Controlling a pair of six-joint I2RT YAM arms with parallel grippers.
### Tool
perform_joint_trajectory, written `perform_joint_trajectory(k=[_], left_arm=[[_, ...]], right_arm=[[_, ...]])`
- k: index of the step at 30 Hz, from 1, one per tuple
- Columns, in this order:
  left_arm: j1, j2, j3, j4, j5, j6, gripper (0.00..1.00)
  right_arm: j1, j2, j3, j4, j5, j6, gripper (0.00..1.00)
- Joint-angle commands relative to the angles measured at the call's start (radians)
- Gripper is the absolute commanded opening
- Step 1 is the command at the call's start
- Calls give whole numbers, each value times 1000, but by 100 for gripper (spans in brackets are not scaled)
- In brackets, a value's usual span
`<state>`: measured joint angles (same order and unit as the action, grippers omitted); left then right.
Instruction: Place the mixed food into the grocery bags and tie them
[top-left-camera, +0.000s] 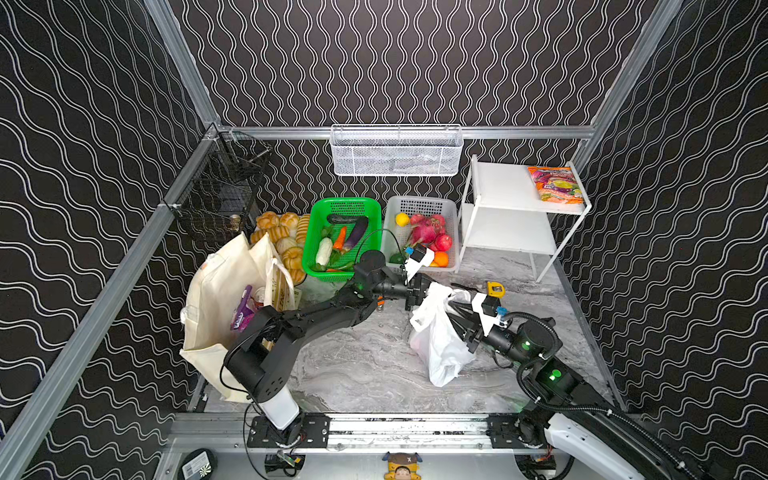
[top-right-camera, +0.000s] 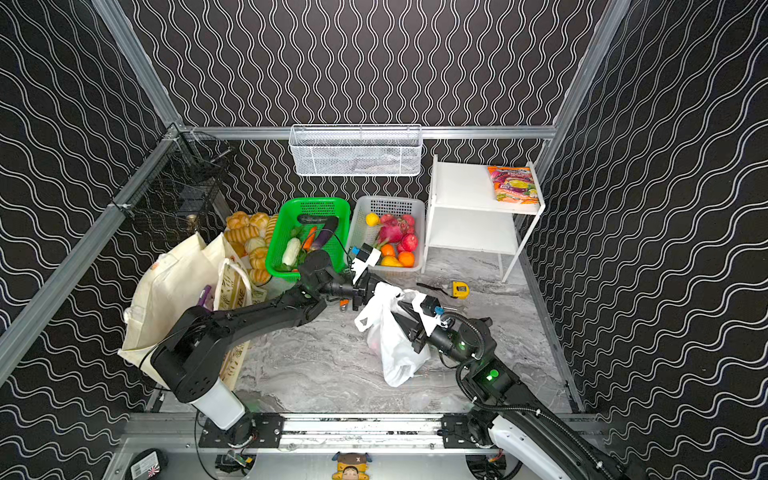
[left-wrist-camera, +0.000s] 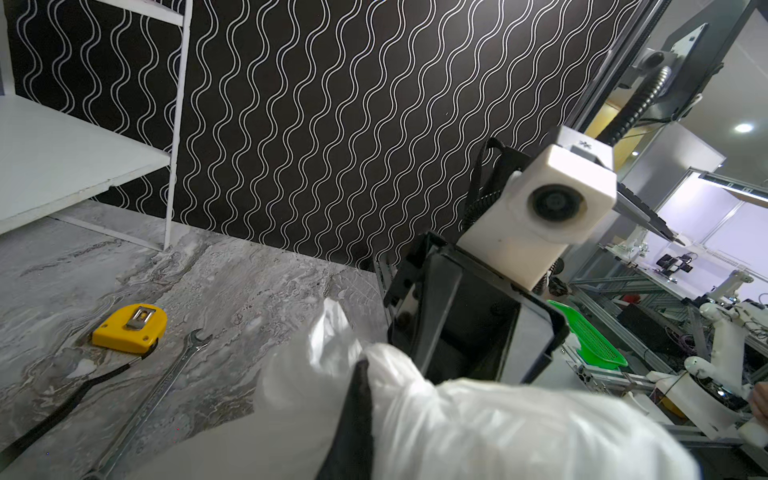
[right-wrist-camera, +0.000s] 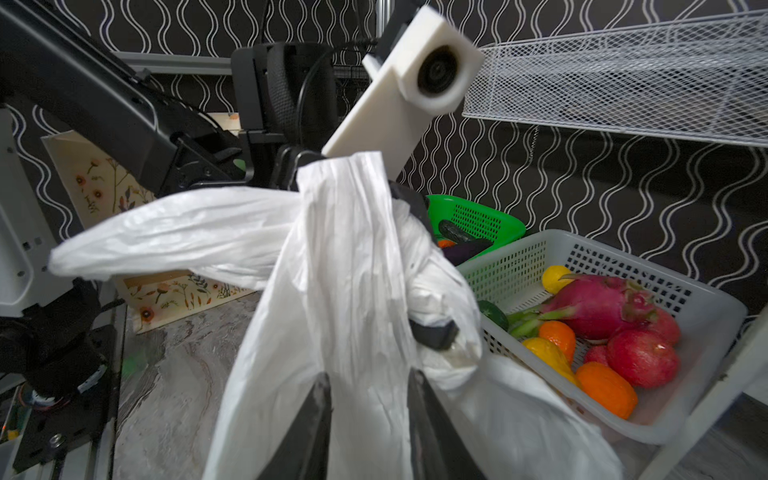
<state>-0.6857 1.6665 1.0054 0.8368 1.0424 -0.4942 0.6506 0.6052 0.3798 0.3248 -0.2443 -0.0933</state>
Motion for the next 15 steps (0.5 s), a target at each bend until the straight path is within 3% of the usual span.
perform_joint_trajectory(k=[1,9,12,15], left_arm=[[0,1,-4,73,-1,-23,0],[-1,-6,-1,39,23,-1,0],[0,-11,1,16,35,11,0],[0,-14,5,-12,34,27,0]], right_arm=[[1,-41,-9,-15,96,27,35],[0,2,26,19,205,8,37],[1,42,52,25,172,-38,22],[1,80,91,-6,119,-78,27]])
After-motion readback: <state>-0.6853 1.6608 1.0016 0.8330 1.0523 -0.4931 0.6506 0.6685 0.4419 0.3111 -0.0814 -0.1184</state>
